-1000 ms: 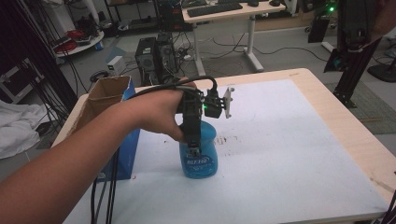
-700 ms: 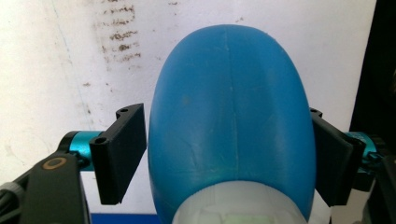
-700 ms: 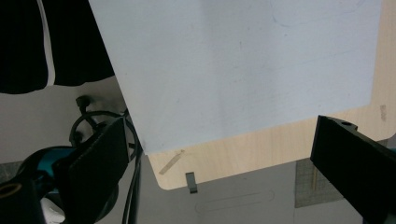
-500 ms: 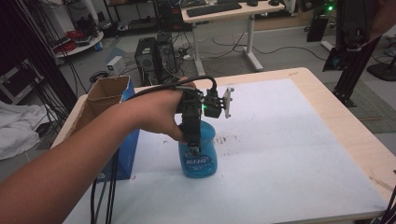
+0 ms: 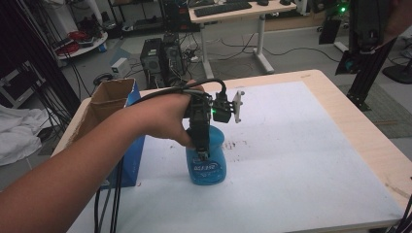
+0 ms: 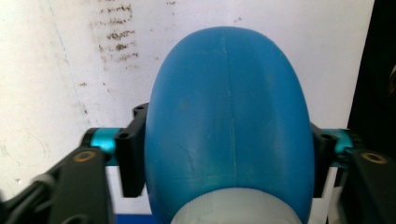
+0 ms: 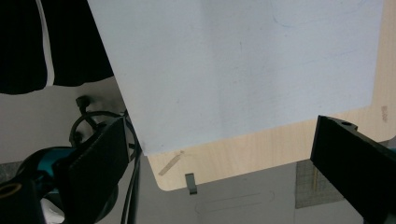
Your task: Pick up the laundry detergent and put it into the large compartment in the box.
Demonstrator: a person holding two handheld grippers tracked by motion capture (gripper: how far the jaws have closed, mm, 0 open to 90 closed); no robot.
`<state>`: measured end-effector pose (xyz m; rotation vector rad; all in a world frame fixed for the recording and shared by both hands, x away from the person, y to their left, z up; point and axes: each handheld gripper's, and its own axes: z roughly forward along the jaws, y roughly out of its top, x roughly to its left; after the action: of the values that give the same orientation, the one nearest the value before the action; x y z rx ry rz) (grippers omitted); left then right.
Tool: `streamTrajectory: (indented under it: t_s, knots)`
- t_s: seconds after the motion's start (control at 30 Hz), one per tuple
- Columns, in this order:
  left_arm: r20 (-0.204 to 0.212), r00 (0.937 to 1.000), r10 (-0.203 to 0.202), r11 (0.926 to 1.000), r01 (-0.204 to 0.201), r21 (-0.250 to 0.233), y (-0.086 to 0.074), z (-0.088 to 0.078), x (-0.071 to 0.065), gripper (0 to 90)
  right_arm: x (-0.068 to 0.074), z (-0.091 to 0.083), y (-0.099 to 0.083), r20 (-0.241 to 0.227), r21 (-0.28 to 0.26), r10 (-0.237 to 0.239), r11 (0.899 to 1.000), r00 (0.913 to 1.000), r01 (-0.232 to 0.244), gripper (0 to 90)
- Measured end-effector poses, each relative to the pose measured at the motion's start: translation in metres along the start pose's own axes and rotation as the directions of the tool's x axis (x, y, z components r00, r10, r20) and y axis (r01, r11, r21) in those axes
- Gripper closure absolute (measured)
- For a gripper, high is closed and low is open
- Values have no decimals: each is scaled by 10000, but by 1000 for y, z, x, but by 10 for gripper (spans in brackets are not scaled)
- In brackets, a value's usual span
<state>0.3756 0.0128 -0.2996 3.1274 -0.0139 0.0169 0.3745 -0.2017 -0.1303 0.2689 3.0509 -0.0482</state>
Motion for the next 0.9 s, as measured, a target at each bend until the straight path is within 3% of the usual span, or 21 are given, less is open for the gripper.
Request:
streamTrajectory:
  t_s: [0.27, 0.4, 0.47, 0.67, 0.9]
  knots:
    - [14, 10000, -2, 10000, 2, -17, -1, 0, 0, 384, -1, 2, 2, -13, -7, -48, 10000, 10000, 48, 36]
    - [-154, 9998, -159, 9993, 164, 326, -2, -2, -3, 387, -1, 2, 3, -4, 16, -12, 10000, 10000, 12, 36]
    - [-134, 9994, -313, 9992, 316, 252, -4, -5, -5, 387, 0, 2, 4, -4, 12, 26, 10000, 10000, -26, 36]
    - [234, 9974, -684, 9975, 688, -152, -11, -26, -7, 388, 0, 3, 4, -8, 36, 22, 10000, 10000, -22, 36]
    - [79, 9938, -1106, 9930, 1108, -416, -30, -80, -7, 387, 1, 3, 10, -4, -37, -190, 9998, 9998, 190, 36]
